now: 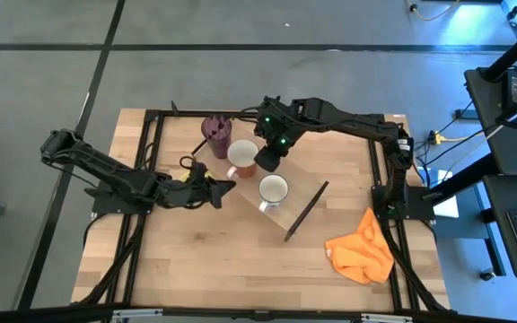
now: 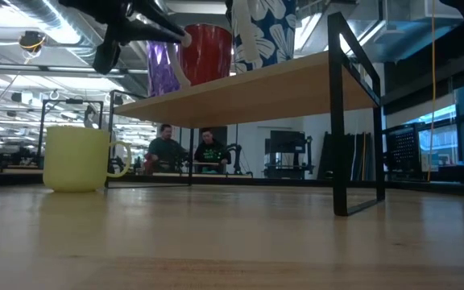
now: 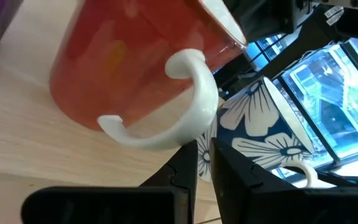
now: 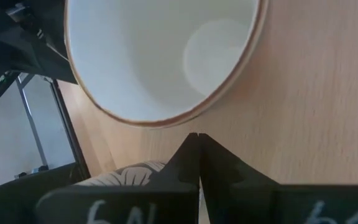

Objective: Stack small to large cups/mugs on shelf
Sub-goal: Adjust the mugs on the shelf

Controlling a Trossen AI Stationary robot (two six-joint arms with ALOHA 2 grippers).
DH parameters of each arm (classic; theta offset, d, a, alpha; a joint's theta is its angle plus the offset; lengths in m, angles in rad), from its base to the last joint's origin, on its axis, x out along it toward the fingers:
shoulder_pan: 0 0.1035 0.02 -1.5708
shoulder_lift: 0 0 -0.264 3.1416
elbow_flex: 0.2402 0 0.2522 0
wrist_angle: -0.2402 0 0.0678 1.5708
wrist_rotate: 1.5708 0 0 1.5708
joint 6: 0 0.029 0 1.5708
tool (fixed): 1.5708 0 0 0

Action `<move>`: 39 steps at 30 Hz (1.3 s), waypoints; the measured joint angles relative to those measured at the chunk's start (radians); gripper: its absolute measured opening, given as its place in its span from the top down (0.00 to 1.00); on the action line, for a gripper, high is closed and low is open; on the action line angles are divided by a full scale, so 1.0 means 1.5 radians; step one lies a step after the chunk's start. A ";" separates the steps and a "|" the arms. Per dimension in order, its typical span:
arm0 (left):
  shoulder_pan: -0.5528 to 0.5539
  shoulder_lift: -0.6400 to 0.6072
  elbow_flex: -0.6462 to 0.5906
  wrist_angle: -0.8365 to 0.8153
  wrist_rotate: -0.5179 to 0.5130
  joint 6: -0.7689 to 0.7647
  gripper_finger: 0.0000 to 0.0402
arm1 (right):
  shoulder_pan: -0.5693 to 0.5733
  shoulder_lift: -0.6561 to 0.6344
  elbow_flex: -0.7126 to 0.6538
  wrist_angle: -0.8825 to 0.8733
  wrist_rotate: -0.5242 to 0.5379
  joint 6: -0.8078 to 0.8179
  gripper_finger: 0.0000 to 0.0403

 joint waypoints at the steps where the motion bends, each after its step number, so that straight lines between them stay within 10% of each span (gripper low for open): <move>1: 0.000 0.000 0.000 0.000 -0.003 0.004 0.90 | 0.000 0.000 0.000 -0.001 0.000 -0.001 0.99; 39: -0.081 0.000 0.014 0.054 -0.003 0.044 0.91 | 0.028 -0.085 0.000 -0.245 0.181 0.008 0.99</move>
